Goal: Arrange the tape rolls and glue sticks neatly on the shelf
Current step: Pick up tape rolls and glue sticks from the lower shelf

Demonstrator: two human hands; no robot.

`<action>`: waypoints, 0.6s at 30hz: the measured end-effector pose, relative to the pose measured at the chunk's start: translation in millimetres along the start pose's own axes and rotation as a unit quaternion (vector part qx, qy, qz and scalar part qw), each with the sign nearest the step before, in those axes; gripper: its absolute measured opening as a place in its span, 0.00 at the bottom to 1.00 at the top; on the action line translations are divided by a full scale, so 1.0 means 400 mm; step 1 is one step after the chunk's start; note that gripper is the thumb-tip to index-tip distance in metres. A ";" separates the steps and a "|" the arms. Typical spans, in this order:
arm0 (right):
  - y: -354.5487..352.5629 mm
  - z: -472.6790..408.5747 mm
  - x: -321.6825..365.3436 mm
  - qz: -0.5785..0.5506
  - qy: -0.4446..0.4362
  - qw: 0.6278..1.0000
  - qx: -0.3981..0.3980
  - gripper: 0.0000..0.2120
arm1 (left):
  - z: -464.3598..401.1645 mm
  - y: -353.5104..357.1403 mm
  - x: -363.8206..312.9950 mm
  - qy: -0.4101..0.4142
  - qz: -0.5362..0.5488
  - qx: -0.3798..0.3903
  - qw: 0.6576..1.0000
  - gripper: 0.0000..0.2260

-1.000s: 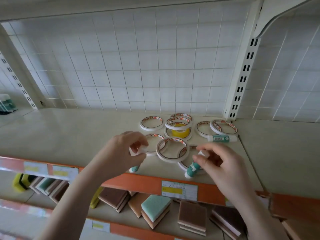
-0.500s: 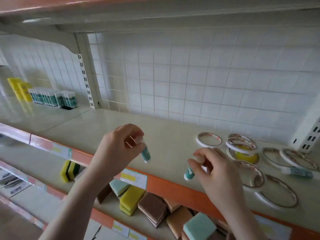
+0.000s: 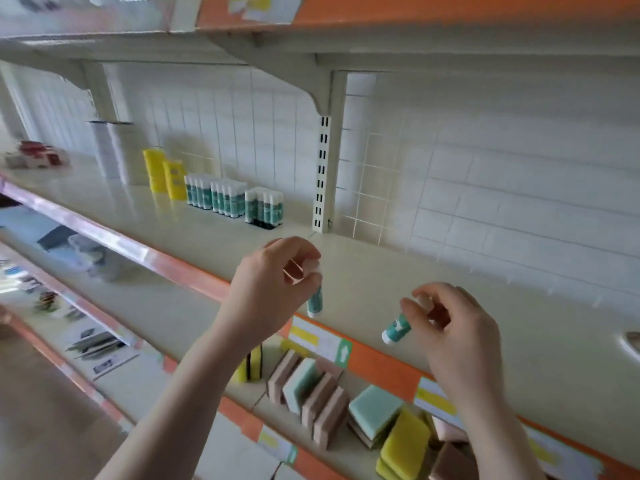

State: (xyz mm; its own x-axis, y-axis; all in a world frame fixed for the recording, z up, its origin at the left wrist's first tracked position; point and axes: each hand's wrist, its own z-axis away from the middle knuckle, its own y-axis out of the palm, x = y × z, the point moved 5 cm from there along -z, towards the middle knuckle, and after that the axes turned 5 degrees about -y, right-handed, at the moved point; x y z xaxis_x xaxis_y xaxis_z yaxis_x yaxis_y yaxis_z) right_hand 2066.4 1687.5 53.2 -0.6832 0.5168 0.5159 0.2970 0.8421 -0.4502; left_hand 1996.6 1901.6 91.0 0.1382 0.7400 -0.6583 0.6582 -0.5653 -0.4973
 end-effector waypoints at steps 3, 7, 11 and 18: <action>0.103 -0.044 0.050 0.002 -0.010 1.000 0.000 0.06 | -0.051 -0.042 0.092 -0.010 -0.004 0.000 1.000 0.08; 0.239 -0.102 0.094 0.004 -0.008 1.000 0.000 0.05 | -0.137 -0.075 0.211 -0.004 -0.002 0.006 1.000 0.08; 0.377 -0.183 0.130 0.018 -0.020 1.000 0.002 0.05 | -0.247 -0.103 0.336 0.001 0.001 0.011 1.000 0.06; 0.579 -0.339 0.206 0.087 -0.016 0.995 0.052 0.04 | -0.430 -0.178 0.522 -0.023 0.001 0.015 1.000 0.06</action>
State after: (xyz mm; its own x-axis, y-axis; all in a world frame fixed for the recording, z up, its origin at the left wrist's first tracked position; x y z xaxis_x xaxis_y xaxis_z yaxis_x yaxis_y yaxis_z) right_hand 2169.5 1945.8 90.4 -0.6496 0.6460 0.4008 0.3426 0.7194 -0.6043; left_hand 2105.8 2159.2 86.1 0.1052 0.7213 -0.6846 0.6348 -0.5786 -0.5121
